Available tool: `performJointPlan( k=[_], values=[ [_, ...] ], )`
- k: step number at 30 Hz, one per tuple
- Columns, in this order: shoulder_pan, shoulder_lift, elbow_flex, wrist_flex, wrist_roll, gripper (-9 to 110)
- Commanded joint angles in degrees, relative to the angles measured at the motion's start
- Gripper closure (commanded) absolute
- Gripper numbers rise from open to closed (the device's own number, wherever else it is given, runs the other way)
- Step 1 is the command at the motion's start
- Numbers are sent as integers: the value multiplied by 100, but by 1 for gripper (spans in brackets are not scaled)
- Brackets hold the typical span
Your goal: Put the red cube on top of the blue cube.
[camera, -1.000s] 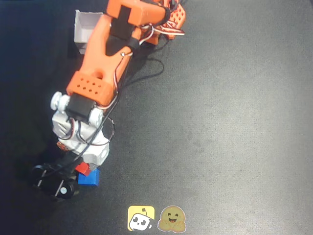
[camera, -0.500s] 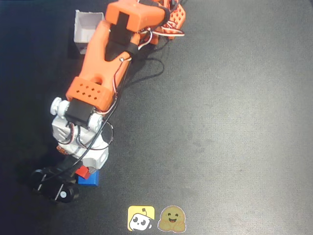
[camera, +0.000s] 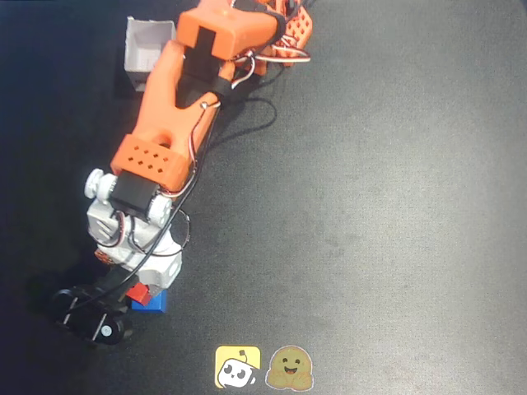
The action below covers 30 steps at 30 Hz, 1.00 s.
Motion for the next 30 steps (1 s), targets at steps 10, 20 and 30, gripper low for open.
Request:
performJointPlan(
  k=[10, 20, 30],
  values=[
    [-70, -35, -237, -114, 0, 95],
    [-114, -44, -229, -114, 44, 90],
    [-141, -88, -264, -149, 62, 90]
  ],
)
